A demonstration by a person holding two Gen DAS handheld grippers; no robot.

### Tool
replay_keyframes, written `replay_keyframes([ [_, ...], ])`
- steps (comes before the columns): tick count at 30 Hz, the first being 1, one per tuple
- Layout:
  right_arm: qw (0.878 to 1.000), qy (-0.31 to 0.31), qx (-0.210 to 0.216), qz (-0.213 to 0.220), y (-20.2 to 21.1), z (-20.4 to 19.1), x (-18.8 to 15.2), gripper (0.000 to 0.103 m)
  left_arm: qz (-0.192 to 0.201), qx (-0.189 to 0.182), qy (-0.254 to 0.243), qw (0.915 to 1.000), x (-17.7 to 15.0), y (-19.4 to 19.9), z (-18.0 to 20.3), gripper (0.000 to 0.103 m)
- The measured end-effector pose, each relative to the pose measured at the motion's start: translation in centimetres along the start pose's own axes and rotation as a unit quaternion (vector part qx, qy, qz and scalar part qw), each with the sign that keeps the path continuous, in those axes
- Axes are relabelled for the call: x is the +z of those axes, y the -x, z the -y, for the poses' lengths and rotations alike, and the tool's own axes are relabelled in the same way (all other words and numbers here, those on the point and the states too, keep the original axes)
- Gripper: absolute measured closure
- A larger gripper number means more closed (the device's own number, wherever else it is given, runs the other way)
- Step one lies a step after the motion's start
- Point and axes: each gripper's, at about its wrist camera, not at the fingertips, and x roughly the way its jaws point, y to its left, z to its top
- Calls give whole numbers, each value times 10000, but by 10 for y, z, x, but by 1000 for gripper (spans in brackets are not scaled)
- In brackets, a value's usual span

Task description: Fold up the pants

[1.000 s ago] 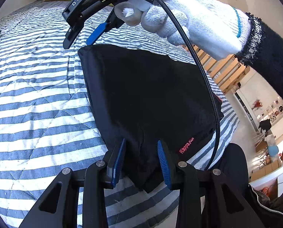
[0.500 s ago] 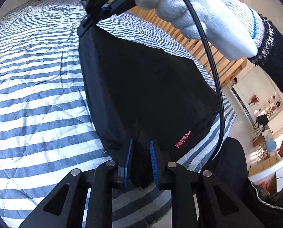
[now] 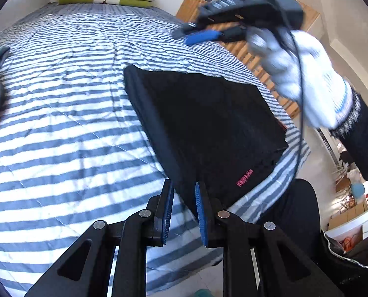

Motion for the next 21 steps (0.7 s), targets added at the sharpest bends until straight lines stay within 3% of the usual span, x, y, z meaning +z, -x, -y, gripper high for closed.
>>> replay_keyframes([
  [3,9997,-60,-127,179,29,14,-39,71,101,57,97,9999,31,-2,-7,83],
  [7,9990,-249,-321,157,21,29,-91,71,111,267,-309,9991,78,-33,5,82],
  [10,9982,-495,-334,82,17,43,-132,71,-60,141,-75,9999,110,-67,3,82],
  [11,9973,-677,-299,31,13,51,-143,71,-112,218,-2,9997,119,-79,-2,82],
  [12,9961,-849,-252,-27,10,60,-153,71,-161,582,-15,9982,125,-90,-9,82],
  [14,9937,-1107,-149,-101,5,75,-172,71,-404,1136,122,9926,129,-112,-29,84],
  [16,9949,-1000,-107,-101,11,81,-185,71,-332,1046,334,9934,128,-111,-40,84],
  [19,9944,-1031,-219,104,36,95,-188,71,-87,1359,78,9906,128,-94,-26,83],
  [21,9922,-1181,-209,348,52,111,-185,71,-43,1174,44,9931,130,-91,-15,83],
])
